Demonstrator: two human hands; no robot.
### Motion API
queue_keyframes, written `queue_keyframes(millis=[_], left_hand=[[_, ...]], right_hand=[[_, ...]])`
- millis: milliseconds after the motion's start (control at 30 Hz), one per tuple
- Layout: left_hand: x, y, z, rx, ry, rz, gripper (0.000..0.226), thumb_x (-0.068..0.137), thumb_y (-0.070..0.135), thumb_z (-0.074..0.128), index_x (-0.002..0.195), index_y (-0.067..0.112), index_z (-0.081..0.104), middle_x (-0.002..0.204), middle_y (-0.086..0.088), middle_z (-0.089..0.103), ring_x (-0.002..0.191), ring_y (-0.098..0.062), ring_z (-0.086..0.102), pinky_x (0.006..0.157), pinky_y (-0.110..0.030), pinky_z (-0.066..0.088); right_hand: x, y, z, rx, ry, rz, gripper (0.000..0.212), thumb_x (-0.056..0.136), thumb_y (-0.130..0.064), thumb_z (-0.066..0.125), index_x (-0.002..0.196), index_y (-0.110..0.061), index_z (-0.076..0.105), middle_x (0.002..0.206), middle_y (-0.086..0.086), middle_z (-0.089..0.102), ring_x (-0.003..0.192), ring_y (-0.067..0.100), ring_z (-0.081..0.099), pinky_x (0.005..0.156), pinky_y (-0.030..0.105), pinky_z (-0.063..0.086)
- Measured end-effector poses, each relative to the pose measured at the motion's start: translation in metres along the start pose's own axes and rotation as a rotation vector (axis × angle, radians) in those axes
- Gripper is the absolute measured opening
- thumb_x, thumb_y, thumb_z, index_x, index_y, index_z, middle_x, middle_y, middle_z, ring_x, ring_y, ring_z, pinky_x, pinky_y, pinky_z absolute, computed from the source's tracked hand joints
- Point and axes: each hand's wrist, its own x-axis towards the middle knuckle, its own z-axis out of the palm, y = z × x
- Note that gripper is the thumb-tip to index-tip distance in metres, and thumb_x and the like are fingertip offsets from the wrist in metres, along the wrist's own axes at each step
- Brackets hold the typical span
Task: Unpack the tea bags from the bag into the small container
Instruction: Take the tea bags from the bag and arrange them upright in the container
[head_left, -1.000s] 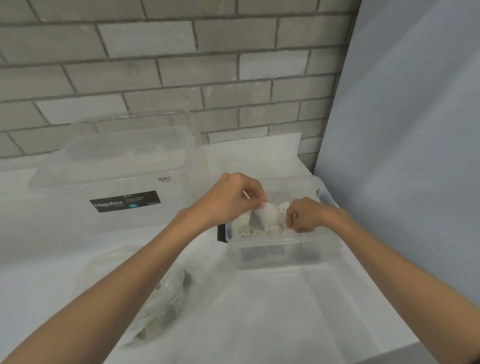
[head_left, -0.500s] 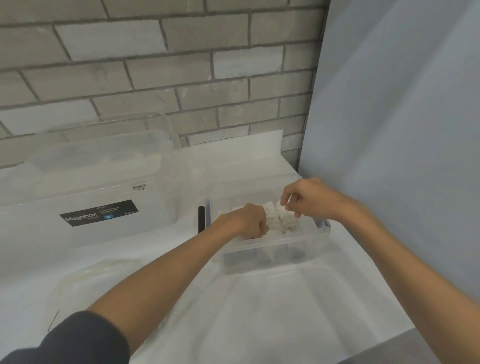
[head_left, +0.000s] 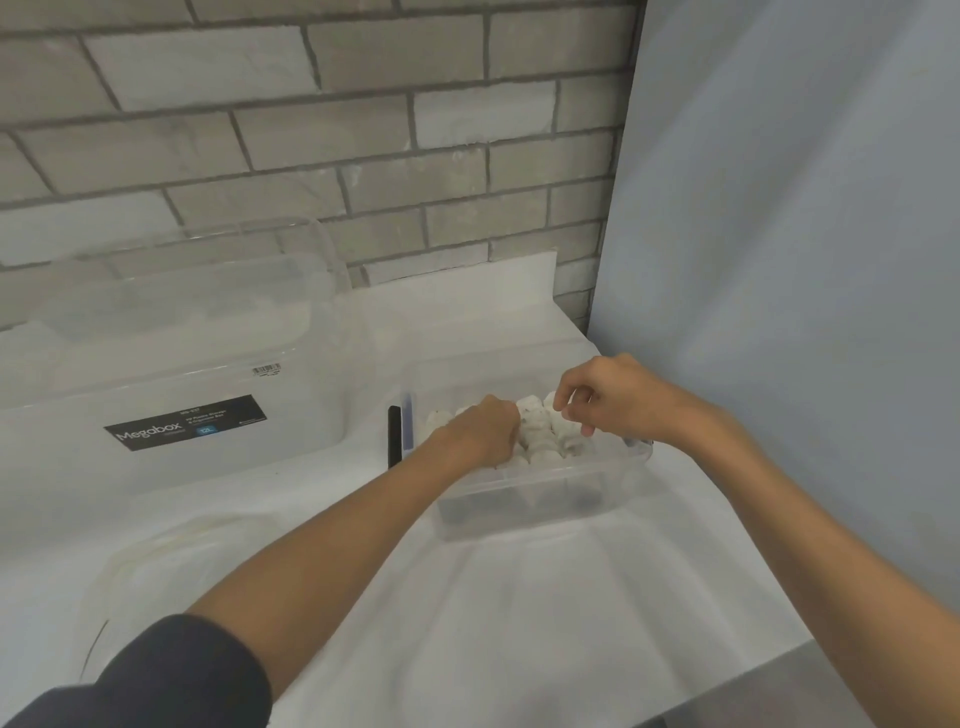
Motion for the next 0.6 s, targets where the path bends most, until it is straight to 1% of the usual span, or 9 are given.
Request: queue_keyframes(millis=[67,167,233,267,300,367,433,500,600], left_hand=[[-0.003,-0.003,-0.006,-0.037,0.026,0.014,0.023,0.088,0.002,0.052,0.106,0.006,0.065,0.116,-0.012,0.055,0.097,-0.032,0.063,0.079,-0.036,0.053],[-0.011,-0.014,-0.02,-0.118,0.092,0.043,0.014,0.089,0.013,0.059,0.101,0.014,0.066,0.115,-0.008,0.057,0.099,-0.027,0.061,0.081,-0.034,0.052],[-0.022,-0.022,-0.032,-0.189,0.143,0.067,0.011,0.088,0.019,0.062,0.097,0.018,0.067,0.109,-0.005,0.063,0.097,-0.022,0.061,0.085,-0.036,0.053],[-0.031,-0.028,-0.039,-0.24,0.176,0.078,0.01,0.088,0.02,0.063,0.096,0.018,0.068,0.104,-0.002,0.066,0.093,-0.017,0.063,0.084,-0.033,0.053],[-0.041,-0.033,-0.046,-0.288,0.208,0.091,0.01,0.088,0.02,0.063,0.095,0.019,0.07,0.099,0.001,0.068,0.087,-0.009,0.062,0.08,-0.025,0.053],[-0.069,-0.044,-0.06,-0.353,0.265,0.104,0.009,0.089,0.021,0.064,0.095,0.019,0.071,0.089,0.01,0.066,0.073,0.008,0.058,0.065,-0.005,0.043],[-0.097,-0.057,-0.07,-0.399,0.323,0.094,0.008,0.088,0.021,0.066,0.095,0.019,0.071,0.081,0.018,0.062,0.067,0.016,0.056,0.06,0.0,0.039],[-0.127,-0.075,-0.073,-0.426,0.359,0.053,0.007,0.088,0.023,0.068,0.093,0.022,0.072,0.081,0.019,0.064,0.071,0.011,0.058,0.061,0.001,0.039],[-0.168,-0.106,-0.067,-0.448,0.355,-0.044,0.005,0.086,0.028,0.07,0.09,0.027,0.072,0.082,0.015,0.067,0.074,0.002,0.061,0.063,-0.006,0.043]], right_hand=[[0.0,-0.001,0.0,-0.001,0.003,-0.002,0.016,0.093,-0.015,0.052,0.096,-0.016,0.068,0.075,-0.004,0.066,0.06,0.007,0.06,0.042,0.031,0.052],[0.0,-0.007,-0.002,-0.021,0.027,-0.026,0.016,0.092,-0.014,0.053,0.095,-0.017,0.069,0.074,-0.007,0.065,0.058,-0.001,0.06,0.045,0.031,0.052],[0.002,-0.012,-0.002,-0.037,0.039,-0.055,0.015,0.092,-0.014,0.055,0.093,-0.018,0.069,0.072,-0.008,0.066,0.057,-0.006,0.061,0.056,0.029,0.054],[0.003,-0.017,-0.001,-0.042,0.039,-0.077,0.015,0.091,-0.013,0.055,0.091,-0.019,0.069,0.072,-0.007,0.068,0.059,-0.005,0.063,0.065,0.03,0.056],[0.004,-0.023,0.0,-0.044,0.037,-0.099,0.015,0.091,-0.013,0.056,0.089,-0.02,0.068,0.073,-0.005,0.07,0.062,-0.003,0.065,0.072,0.032,0.057],[0.004,-0.038,0.003,-0.039,0.036,-0.143,0.014,0.09,-0.015,0.056,0.087,-0.023,0.068,0.075,-0.004,0.071,0.065,0.0,0.067,0.076,0.033,0.057],[0.003,-0.058,0.008,-0.048,0.033,-0.192,0.013,0.091,-0.017,0.057,0.089,-0.024,0.068,0.076,-0.006,0.071,0.066,-0.001,0.067,0.072,0.028,0.056],[0.003,-0.08,0.016,-0.047,0.017,-0.244,0.013,0.091,-0.017,0.057,0.091,-0.022,0.069,0.076,-0.005,0.07,0.065,-0.001,0.067,0.068,0.022,0.054],[-0.001,-0.118,0.031,0.001,-0.026,-0.336,0.015,0.091,-0.013,0.056,0.092,-0.02,0.07,0.073,-0.008,0.069,0.064,-0.001,0.066,0.07,0.026,0.056]])
